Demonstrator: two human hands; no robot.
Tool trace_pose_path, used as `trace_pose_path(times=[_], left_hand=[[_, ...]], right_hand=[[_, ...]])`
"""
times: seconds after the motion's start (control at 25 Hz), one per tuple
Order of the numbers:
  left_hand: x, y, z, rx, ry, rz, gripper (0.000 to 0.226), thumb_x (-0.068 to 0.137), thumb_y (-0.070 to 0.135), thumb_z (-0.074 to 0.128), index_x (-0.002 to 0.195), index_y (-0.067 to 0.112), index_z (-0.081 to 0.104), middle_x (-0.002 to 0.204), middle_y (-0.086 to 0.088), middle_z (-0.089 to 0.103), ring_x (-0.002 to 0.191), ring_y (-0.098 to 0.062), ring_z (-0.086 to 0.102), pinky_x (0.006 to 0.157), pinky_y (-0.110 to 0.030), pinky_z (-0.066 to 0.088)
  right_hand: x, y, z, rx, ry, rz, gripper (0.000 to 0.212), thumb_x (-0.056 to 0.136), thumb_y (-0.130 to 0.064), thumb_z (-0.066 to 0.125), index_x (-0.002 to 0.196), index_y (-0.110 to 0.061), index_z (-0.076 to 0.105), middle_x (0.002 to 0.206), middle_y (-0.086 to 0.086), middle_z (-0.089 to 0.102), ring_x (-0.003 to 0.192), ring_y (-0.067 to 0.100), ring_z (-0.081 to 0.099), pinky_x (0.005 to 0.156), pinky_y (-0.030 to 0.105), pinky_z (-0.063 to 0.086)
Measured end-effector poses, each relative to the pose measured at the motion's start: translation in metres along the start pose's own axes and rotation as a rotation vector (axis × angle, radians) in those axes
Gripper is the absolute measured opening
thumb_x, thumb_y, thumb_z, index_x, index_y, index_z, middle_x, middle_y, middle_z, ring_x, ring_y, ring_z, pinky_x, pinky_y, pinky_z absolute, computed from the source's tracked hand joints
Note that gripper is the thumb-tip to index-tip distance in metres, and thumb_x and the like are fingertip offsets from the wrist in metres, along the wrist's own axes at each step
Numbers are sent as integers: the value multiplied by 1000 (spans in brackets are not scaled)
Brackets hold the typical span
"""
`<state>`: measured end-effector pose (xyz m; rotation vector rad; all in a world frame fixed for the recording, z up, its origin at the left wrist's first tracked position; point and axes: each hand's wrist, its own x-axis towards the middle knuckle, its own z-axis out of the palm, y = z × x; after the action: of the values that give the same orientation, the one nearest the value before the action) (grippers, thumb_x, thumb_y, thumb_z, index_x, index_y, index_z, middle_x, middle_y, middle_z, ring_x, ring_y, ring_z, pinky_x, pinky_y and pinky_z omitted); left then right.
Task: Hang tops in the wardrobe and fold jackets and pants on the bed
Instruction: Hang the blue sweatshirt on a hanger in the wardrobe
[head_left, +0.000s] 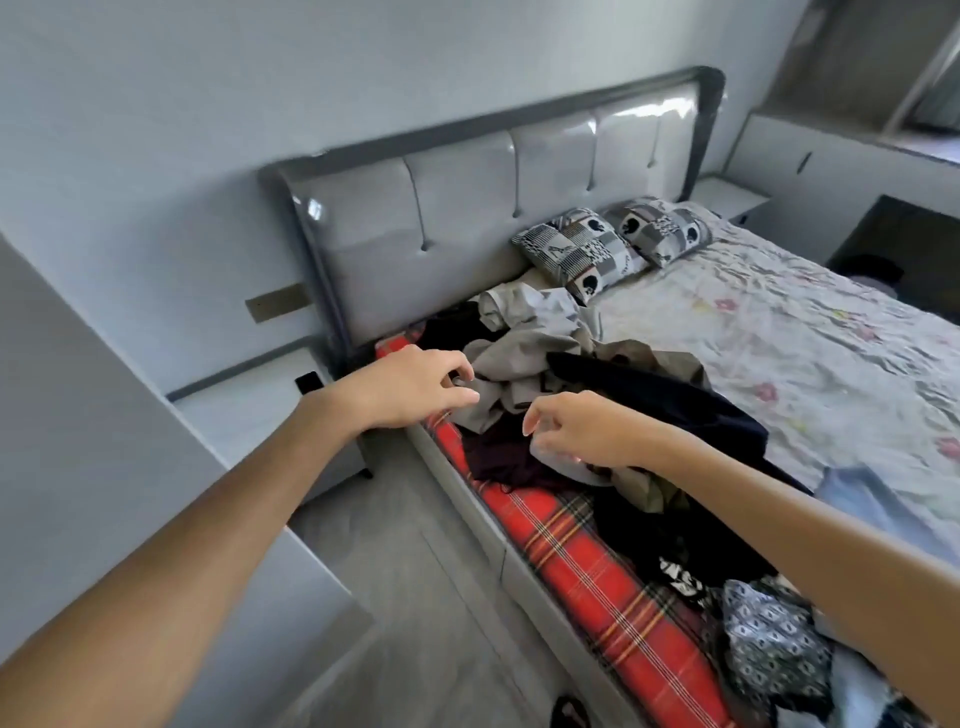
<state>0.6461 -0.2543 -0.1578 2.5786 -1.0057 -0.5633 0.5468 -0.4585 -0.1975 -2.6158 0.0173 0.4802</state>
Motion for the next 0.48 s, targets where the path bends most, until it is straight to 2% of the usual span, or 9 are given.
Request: trace_pose_path(times=[0.12, 0.24, 0.36, 0.48], left_hand=[[67, 84, 57, -21, -204, 171, 34, 96, 44, 58, 123, 24, 60, 97, 7, 67, 88, -10, 64, 81, -24, 47], [112, 146, 107, 0, -324, 278, 35, 96, 43, 58, 125, 24, 59, 104, 7, 69, 96, -10, 63, 82, -23, 45], [161, 208, 166, 30, -444, 325, 35, 96, 42, 58, 126, 24, 59, 109, 5, 70, 99, -12, 62, 83, -23, 41], [207, 271, 231, 44, -548, 335, 35, 96, 41, 58, 126, 23, 59, 110, 3, 70, 95, -12, 62, 82, -23, 41]], right_hand=[[-67, 115, 13, 120, 25, 256, 30, 93, -9, 46, 113, -23, 63, 74, -13, 57, 62, 3, 57, 62, 19, 46], [-119, 210, 40, 284, 65, 450, 31, 93, -5, 45, 111, -23, 63, 74, -7, 62, 60, 6, 59, 56, 15, 44], [-166, 315, 78, 461, 123, 621, 27, 92, -6, 49, 108, -22, 64, 73, -2, 67, 61, 10, 62, 58, 25, 49], [-207, 419, 122, 582, 162, 799, 19, 90, -12, 57, 103, -22, 67, 85, 3, 72, 77, 21, 69, 71, 32, 52]])
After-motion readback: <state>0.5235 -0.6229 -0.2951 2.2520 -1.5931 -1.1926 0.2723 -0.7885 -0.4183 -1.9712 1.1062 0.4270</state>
